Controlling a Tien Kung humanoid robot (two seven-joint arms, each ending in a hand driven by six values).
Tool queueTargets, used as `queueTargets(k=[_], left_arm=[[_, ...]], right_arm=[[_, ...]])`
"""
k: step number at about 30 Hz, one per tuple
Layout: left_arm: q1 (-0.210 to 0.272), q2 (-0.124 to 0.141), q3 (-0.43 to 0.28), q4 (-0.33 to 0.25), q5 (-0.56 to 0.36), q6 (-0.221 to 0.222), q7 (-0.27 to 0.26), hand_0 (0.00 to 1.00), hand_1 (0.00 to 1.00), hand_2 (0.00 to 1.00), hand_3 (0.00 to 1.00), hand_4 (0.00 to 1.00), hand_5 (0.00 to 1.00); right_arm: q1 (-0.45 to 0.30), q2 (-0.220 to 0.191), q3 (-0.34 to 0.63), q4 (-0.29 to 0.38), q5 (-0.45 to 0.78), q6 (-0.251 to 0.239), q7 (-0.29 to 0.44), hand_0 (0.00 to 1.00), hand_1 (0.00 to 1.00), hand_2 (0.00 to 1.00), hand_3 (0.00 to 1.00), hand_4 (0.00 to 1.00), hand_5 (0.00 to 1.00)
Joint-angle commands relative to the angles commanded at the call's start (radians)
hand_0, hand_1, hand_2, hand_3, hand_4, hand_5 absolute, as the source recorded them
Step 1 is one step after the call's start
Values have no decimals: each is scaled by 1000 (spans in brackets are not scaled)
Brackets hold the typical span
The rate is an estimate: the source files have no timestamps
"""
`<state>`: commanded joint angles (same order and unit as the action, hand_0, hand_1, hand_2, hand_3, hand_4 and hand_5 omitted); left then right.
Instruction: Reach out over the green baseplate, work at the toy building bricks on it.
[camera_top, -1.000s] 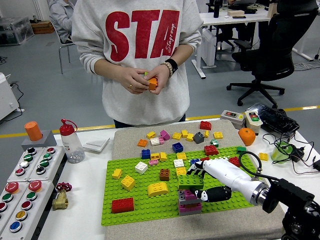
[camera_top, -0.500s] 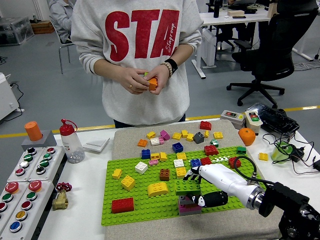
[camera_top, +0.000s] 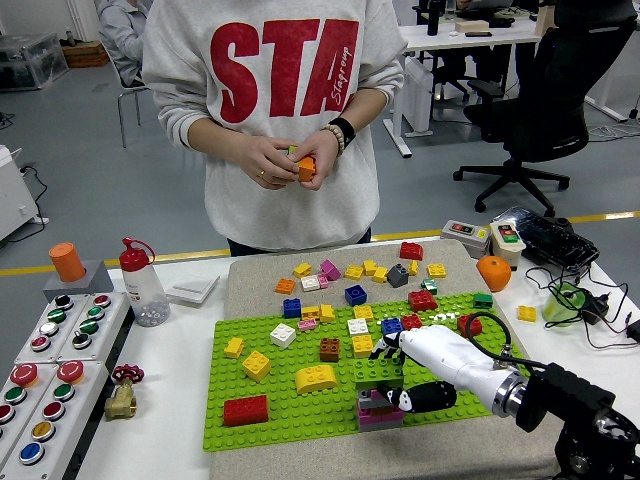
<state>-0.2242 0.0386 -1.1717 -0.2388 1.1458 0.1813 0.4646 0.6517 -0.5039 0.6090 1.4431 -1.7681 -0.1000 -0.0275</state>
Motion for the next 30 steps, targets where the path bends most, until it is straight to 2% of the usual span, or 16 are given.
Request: queueTargets(k=[30], left_arm=[[4,0,-1,-1,4,-1,3,630,598,607,412,309,938]], right_arm=[[-3,3,-9,-14,15,20,7,654,545,540,539,439,185]])
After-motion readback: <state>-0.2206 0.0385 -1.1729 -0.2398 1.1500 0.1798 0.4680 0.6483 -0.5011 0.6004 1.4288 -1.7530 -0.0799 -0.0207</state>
